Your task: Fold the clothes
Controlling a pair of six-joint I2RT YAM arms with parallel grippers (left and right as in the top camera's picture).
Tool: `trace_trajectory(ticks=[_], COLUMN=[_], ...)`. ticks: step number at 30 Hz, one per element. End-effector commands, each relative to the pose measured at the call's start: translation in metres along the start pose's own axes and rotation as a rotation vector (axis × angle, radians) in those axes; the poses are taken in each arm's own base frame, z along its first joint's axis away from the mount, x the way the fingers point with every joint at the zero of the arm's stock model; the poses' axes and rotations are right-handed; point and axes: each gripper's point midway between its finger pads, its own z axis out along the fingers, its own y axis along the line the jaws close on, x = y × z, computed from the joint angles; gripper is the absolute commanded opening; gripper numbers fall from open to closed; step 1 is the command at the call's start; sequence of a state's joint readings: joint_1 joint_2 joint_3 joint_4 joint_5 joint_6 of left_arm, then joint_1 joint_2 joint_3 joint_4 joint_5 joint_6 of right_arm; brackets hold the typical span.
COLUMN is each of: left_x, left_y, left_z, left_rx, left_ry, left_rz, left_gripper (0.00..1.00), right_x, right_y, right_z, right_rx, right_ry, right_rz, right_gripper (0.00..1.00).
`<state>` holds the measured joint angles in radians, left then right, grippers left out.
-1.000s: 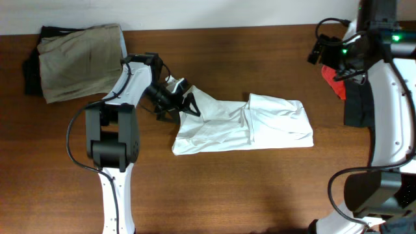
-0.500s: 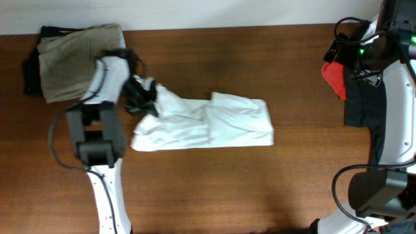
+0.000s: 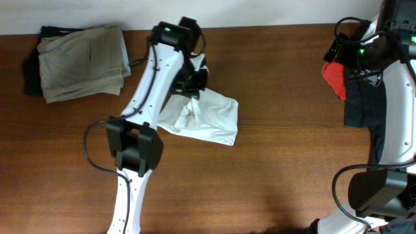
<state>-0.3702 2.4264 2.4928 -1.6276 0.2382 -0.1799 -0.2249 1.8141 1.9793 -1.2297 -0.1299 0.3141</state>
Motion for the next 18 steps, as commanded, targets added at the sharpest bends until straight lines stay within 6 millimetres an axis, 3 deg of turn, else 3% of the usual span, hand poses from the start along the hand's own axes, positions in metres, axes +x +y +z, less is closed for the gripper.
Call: trace_trajectory(ticks=[1,5,7,10,12,13,15,18], left_x=[0.001,0.004,0.000,-0.014,-0.018,-0.018,-0.015,0.006], left_y=[-0.024,-0.041,-0.065,-0.082,-0.084,-0.084,-0.089,-0.116], left_z=[0.022,0.064,0.081,0.084,0.084,0.085,0.091,0.102], left_rx=[0.000,-0.012,0.082,0.140,0.146,0.146,0.143,0.133], left_ry=[0.026,0.085,0.090,0.035,0.017,0.019,0.032,0.075], left_rz=[0.038,0.026,0.050,0.059,0.062,0.062,0.074,0.130], left_gripper=[0.00,0.01,0.01,0.04,0.18,0.19,0.21,0.24], right_x=[-0.005,-0.005,-0.005,-0.005,-0.005,-0.005,-0.005,-0.005], right_y=[0.000,0.000,0.000,0.000,0.000,0.000,0.000,0.000], right_z=[-0.009,-0.009,-0.009,-0.009,-0.009,-0.009,-0.009,-0.009], right_rx=[0.000,0.000,0.000,0.000,0.000,0.000,0.000,0.000], right_ry=[-0.026,-0.026,-0.027,-0.027,-0.027,-0.027,-0.026,-0.026], right_rz=[-0.003,-0.003,-0.003,-0.003,-0.003,-0.003,-0.003,-0.003], right_gripper=[0.99,0.99,0.98,0.99,0.99,0.99,0.99,0.99])
